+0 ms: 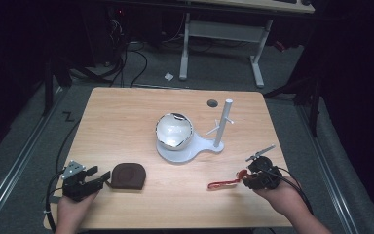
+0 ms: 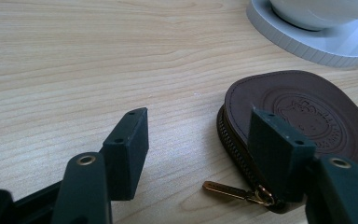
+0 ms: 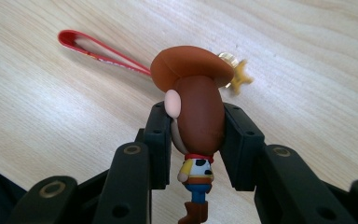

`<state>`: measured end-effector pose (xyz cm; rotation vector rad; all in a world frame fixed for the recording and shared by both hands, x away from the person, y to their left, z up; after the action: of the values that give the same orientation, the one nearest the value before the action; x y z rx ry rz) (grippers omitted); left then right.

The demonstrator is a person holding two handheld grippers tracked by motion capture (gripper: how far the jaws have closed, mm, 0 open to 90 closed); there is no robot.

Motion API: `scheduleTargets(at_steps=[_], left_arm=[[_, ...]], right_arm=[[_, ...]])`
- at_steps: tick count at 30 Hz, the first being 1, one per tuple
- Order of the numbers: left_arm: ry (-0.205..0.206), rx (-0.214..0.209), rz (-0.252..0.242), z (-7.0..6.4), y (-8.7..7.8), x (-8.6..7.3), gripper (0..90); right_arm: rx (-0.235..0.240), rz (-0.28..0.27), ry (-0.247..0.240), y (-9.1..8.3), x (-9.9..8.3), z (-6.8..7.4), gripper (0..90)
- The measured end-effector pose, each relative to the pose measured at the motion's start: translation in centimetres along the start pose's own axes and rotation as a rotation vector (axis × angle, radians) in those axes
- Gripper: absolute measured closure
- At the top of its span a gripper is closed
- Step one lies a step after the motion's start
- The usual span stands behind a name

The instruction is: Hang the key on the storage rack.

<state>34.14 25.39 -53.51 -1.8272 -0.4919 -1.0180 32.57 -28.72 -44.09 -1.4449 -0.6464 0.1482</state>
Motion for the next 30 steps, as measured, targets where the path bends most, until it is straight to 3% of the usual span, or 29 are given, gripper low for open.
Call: scheduleTargets(at_steps=[20, 30], left_arm=[[0.010, -0.003, 0.017, -0.1, 0.3, -0.1, 35.5], [-0.007, 0.007, -0.006, 0.1, 0.1, -0.1, 35.2]], right_arm=[[0.016, -0.062, 0.020, -2.9, 0.8, -0.3, 66.4], [0.009, -0.091, 0.015, -4.0, 1.5, 0.2, 66.4]])
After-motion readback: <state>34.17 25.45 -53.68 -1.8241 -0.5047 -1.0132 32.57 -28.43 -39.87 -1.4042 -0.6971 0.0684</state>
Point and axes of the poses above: each handheld gripper's, and its own axes: y roughly forward along the jaws, x roughly out of its top, z roughly to its left, the point moved 1 cm from there along y, roughly forward along the jaws, and after that the axes turned 1 degree about x, right-handed, at the moved point
